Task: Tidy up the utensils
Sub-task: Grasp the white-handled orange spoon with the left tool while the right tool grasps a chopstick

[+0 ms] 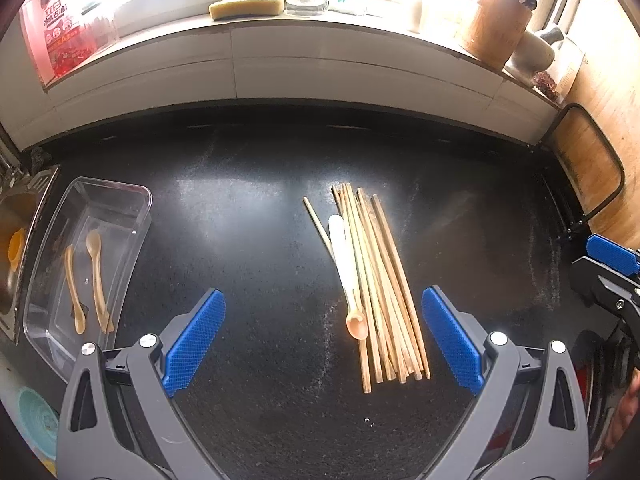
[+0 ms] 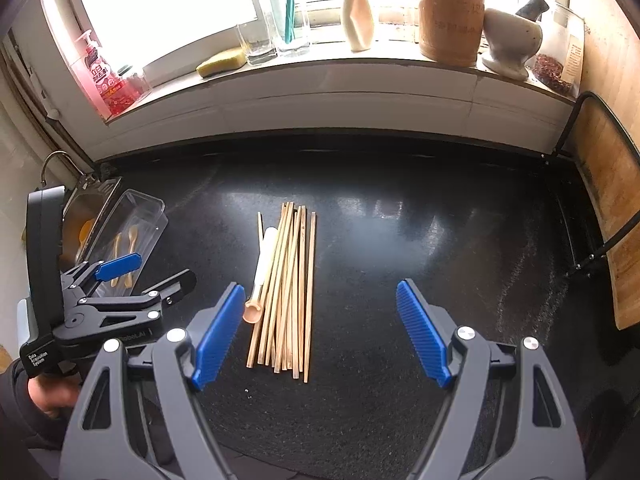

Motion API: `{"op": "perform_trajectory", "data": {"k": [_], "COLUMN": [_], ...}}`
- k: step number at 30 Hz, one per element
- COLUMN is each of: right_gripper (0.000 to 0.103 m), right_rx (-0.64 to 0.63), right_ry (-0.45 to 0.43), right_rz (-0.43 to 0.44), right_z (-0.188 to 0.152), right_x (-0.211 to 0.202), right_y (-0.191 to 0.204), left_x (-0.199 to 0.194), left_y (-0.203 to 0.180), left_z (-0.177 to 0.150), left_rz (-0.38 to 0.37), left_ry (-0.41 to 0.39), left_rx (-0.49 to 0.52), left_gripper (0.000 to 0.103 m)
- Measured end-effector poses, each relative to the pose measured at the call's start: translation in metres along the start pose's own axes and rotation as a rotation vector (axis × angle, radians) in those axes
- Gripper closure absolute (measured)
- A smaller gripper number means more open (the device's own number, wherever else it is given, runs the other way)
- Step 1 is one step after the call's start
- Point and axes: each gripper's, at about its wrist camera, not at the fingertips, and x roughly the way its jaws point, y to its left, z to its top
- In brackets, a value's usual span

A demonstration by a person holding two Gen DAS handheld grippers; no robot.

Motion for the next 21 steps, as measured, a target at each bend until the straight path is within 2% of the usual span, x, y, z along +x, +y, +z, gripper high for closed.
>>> {"op": "perform_trajectory", "data": {"k": [8,12,15,18,21], "right_gripper": [0.026,0.026,0.026,0.026,0.026], "right_rx": [0.013,0.026,0.036,0.051,0.068], "right_ry": [0.017,0.029,0.043,0.056,0.072], "right_rz": [-0.005,-0.016,-0.031,-0.043,-0.047], "right_z": [-0.002,-0.001,0.0,0.001,0.003], "right_x": [0.009,0.018,0.028,0.037,0.046], "right_y": [-0.001,-0.007,-0.014,-0.022,-0.03], "left_x": [0.011,0.041,0.076,0.112,0.127], "left_y": [0.002,0.0,0.003,0.01,0.01], "left_z": [-0.001,-0.003,-0.005,-0.008,-0.006], "left_rz": [0.008,0.041,0.051,0.072,0.126], "left_ry": [0.013,0.026,0.049,0.12,0.087], "left_rx": [0.013,0.039,0.017,-0.019,0.014], "left_gripper": [0.007,0.007,0.007,0.007,0.007]}}
